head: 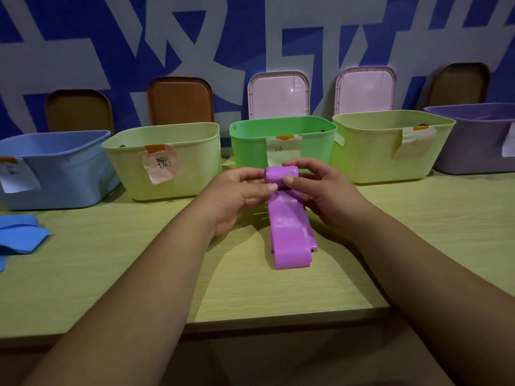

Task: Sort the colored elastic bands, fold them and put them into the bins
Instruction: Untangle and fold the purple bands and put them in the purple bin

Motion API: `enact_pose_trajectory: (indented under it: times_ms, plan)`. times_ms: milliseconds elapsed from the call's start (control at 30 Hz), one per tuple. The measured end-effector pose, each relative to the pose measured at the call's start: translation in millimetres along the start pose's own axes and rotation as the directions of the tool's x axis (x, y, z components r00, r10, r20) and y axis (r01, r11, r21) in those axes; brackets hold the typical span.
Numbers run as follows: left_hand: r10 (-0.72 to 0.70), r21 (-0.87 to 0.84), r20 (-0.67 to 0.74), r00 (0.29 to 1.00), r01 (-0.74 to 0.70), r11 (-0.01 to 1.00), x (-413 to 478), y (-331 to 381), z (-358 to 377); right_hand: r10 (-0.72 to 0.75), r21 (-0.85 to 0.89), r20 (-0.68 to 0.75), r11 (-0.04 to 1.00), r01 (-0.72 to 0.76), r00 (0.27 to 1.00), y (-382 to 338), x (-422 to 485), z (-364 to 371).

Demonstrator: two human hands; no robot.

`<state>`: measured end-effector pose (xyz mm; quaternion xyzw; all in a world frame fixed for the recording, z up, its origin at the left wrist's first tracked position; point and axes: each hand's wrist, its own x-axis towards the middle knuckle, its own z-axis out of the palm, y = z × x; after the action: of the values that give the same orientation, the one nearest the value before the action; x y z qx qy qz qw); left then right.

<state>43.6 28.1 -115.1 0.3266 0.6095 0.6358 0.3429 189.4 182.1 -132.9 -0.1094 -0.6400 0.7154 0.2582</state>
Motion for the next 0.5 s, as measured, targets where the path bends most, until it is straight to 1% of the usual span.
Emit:
enact_pose_trajectory:
  times_ms: [100,167,267,400,500]
  plan:
    - [-0.072,-0.044,0.044,0.996,0.074,0.996,-1.9,2.5,2.1,-0.009,-0.005,0.005,1.0,0.009,1.0,0.2,0.4,-1.6]
    - [-0.079,-0.053,0.024,0.997,0.08,0.995,-2.0,1.1,2.3,-0.017,-0.011,0.009,1.0,0.017,1.0,1.2,0.2,-1.4]
    - [-0.037,-0.043,-0.004,0.999,0.037,0.998,-2.0,-0.9,3.9,-0.024,-0.015,0.015,1.0,0.024,1.0,3.9,2.1,-2.0]
    - [0.01,-0.038,-0.027,1.0,-0.011,0.999,-0.4,-1.4,2.5,0.006,0.01,0.058,1.0,-0.007,0.998,4.2,4.1,-2.7]
    - [0.038,0.007,-0.05,0.998,-0.037,0.999,0.3,-1.6,-0.1,0.035,0.026,0.069,0.999,-0.037,0.997,3.7,2.4,-1.3]
